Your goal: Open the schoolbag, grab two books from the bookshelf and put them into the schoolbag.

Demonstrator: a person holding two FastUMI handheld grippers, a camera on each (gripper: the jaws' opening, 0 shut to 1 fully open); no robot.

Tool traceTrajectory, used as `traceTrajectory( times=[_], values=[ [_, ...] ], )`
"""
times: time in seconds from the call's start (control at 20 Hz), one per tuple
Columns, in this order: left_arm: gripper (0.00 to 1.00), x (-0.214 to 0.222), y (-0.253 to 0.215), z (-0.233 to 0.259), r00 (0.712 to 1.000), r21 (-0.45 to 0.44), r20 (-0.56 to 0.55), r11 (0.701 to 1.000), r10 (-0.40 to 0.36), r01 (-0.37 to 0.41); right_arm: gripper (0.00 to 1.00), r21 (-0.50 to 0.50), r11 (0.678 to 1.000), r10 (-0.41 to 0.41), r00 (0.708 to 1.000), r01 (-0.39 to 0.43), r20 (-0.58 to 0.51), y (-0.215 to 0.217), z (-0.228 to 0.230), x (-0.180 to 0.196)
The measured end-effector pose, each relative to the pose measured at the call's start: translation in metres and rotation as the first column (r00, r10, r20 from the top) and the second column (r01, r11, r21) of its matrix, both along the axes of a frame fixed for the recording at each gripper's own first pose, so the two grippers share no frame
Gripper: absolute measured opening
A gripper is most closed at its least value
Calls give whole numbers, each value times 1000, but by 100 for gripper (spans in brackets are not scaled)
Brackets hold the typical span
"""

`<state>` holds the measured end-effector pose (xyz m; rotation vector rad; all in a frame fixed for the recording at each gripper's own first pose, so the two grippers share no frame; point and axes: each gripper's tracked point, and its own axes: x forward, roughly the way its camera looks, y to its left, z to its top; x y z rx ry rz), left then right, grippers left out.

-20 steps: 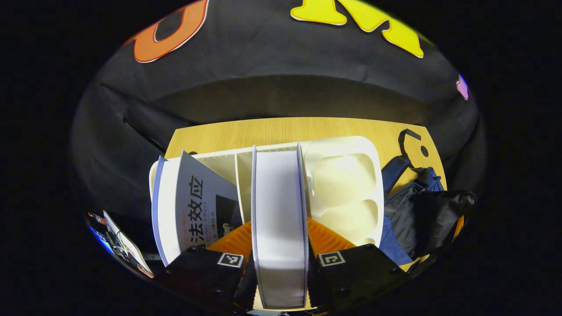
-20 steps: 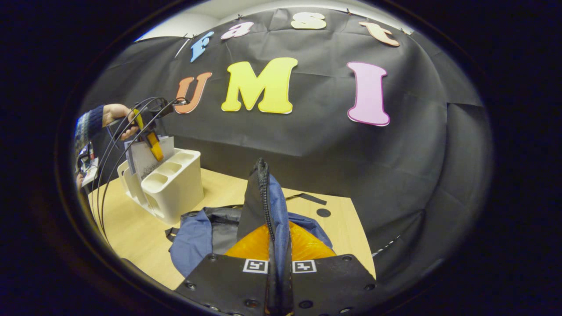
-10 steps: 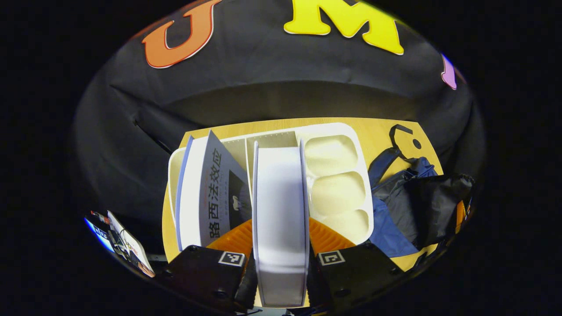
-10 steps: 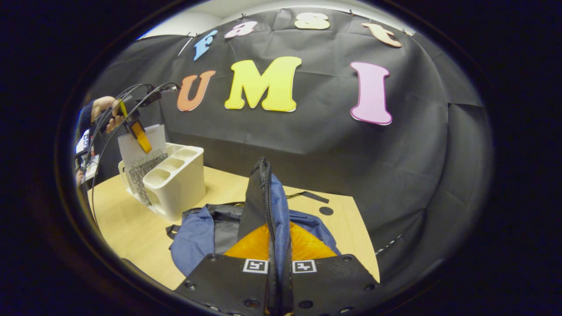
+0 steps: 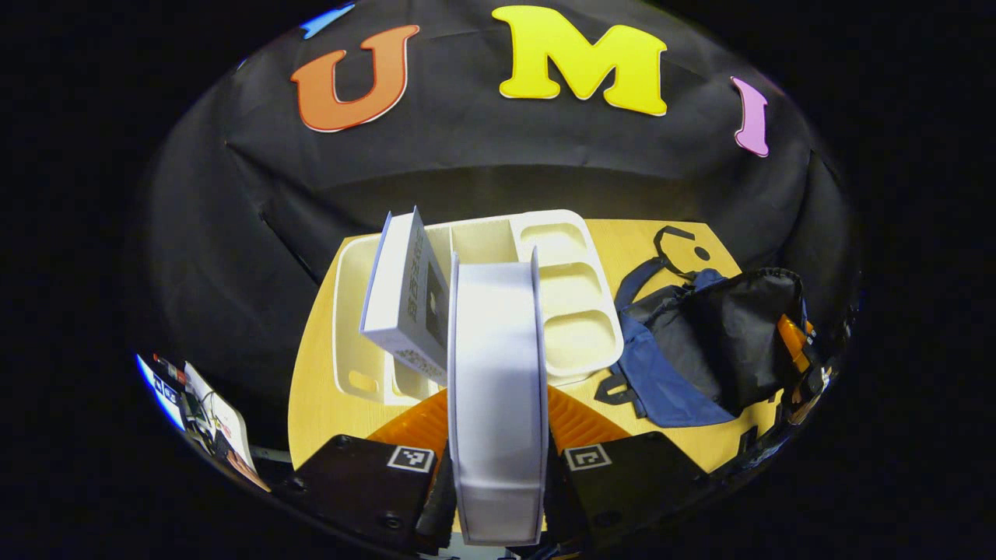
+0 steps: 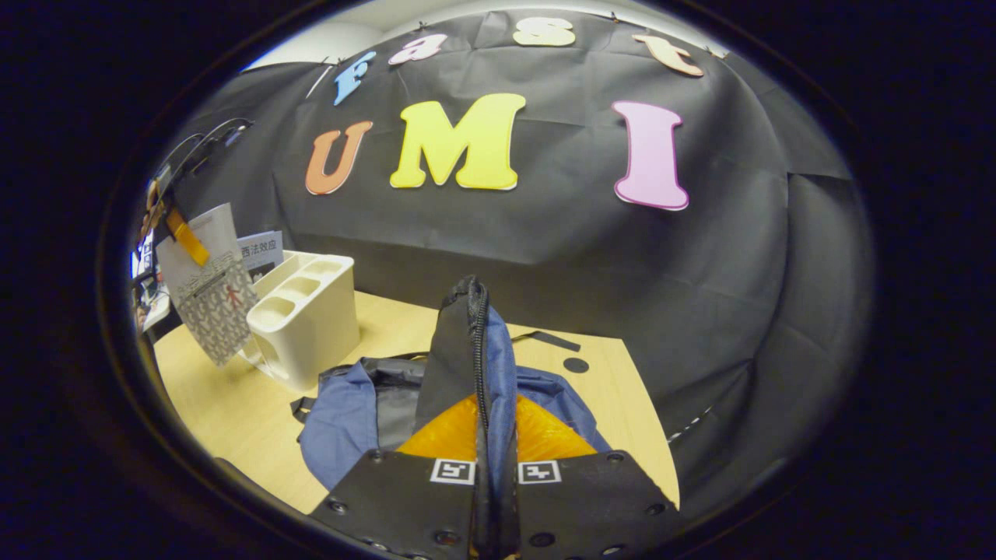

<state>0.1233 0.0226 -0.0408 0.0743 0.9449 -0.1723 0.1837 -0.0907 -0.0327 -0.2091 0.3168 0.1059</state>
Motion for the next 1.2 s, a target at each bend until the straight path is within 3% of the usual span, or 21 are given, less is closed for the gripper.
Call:
traceTrajectory(
  times=[0.35, 0.7, 1.0, 1.2],
  values=[
    [46, -75, -1, -7, 997, -167, 47, 984, 63, -54, 5, 15, 1000, 4, 1000, -4, -4, 0, -3, -3],
    [46, -89, -45, -9, 998, -364, 33, 931, 51, -35, 6, -25, 1000, 10, 1000, -10, -1, 2, 6, -6],
    [46, -66, -107, 0, 999, -547, 26, 837, 28, -9, 5, -4, 1000, 0, 1000, 0, -12, -4, 19, -5],
    [47, -39, -149, -2, 999, -660, 8, 750, 49, -31, 6, 0, 1000, -3, 1000, 3, -2, -3, 32, -4]
  ],
)
